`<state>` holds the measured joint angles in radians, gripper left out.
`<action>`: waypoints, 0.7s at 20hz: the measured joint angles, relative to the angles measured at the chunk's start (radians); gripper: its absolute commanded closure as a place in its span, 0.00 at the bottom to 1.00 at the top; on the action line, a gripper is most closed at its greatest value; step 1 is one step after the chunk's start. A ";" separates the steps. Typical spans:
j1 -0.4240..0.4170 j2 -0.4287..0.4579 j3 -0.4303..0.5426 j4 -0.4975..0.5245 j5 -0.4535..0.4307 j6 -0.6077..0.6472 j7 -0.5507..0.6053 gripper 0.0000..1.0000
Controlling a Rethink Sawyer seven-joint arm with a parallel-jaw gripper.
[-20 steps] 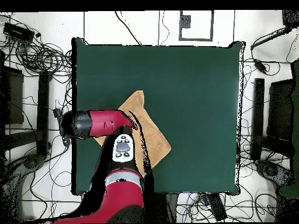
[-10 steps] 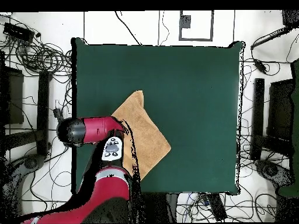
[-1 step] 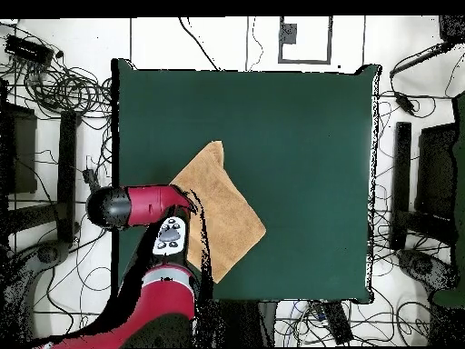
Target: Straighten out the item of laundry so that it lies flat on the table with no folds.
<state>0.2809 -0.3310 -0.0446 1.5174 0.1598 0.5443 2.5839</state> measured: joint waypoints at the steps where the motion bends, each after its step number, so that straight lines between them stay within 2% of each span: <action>1: 0.002 -0.001 -0.002 0.003 0.003 -0.005 0.000 0.00; 3: 0.014 -0.001 -0.014 0.005 0.008 -0.015 0.000 0.00; 4: 0.022 -0.001 -0.021 0.006 0.011 -0.022 0.000 1.00; 14: 0.045 -0.001 -0.039 0.010 0.032 -0.053 0.000 1.00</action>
<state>0.3262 -0.3320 -0.0836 1.5273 0.1916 0.4908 2.5839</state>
